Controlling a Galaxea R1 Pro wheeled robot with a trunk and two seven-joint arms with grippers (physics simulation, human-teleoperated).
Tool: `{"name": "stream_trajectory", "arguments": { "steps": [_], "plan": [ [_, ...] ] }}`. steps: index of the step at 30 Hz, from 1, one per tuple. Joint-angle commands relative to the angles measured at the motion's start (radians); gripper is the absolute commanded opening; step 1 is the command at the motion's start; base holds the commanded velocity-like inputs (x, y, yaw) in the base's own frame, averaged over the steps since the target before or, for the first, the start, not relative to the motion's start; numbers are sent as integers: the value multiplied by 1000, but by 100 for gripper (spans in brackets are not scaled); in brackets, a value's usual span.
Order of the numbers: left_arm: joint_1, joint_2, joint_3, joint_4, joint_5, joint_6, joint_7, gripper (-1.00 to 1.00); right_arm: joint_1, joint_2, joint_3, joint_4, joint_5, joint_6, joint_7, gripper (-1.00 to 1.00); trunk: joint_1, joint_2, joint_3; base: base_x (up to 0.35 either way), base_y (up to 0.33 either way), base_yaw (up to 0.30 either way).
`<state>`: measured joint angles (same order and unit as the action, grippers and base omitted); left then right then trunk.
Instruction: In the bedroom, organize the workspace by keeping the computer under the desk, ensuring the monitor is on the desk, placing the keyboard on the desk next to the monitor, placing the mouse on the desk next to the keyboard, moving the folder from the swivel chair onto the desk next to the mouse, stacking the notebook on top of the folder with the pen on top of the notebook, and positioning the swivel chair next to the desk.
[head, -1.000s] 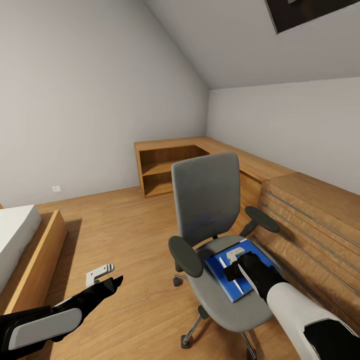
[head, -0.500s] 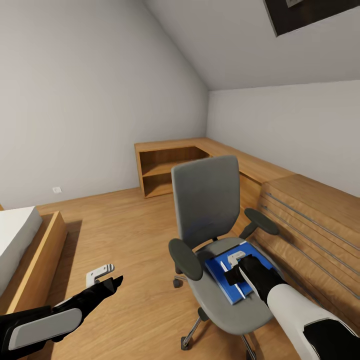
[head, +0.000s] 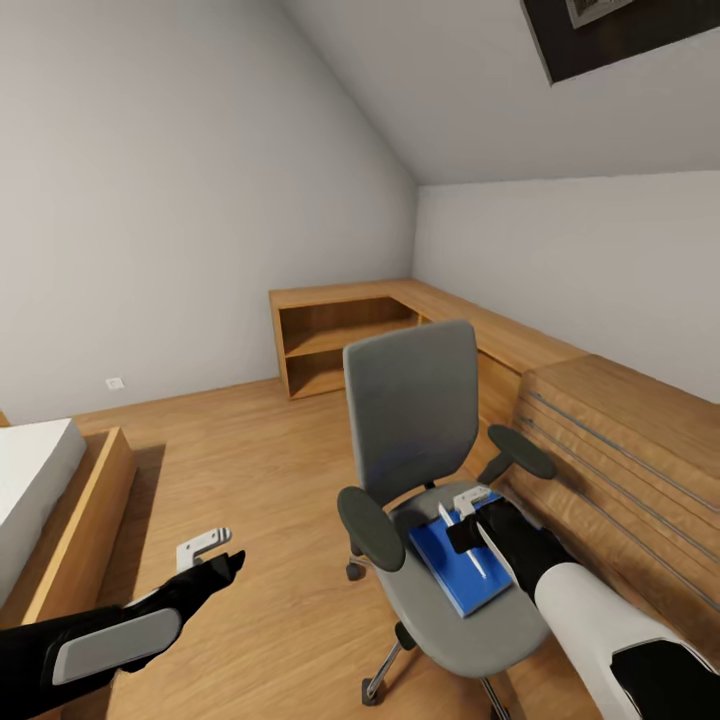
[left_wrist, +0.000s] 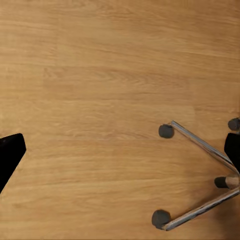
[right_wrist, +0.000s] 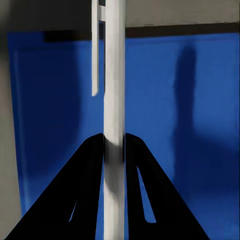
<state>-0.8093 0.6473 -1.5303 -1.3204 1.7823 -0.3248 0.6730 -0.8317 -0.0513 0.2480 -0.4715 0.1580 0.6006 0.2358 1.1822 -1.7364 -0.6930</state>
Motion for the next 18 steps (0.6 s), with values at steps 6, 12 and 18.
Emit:
{"name": "stream_trajectory", "arguments": {
  "steps": [6,12,18],
  "plan": [
    [-2,-90,-4,164,36,-4,-2,100,0,-2,-21,-38,7,-8,-15,-100,-23,42,18,0,0,0],
    [-2,-171,-4,318,74,0,-7,100,0,-4,-79,-66,5,-12,-44,-100,-46,84,37,-20,0,0],
    [-2,-232,-4,430,84,8,-8,100,2,-4,-171,-114,6,-10,-72,-100,-69,126,55,-221,0,0]
  ]
}}
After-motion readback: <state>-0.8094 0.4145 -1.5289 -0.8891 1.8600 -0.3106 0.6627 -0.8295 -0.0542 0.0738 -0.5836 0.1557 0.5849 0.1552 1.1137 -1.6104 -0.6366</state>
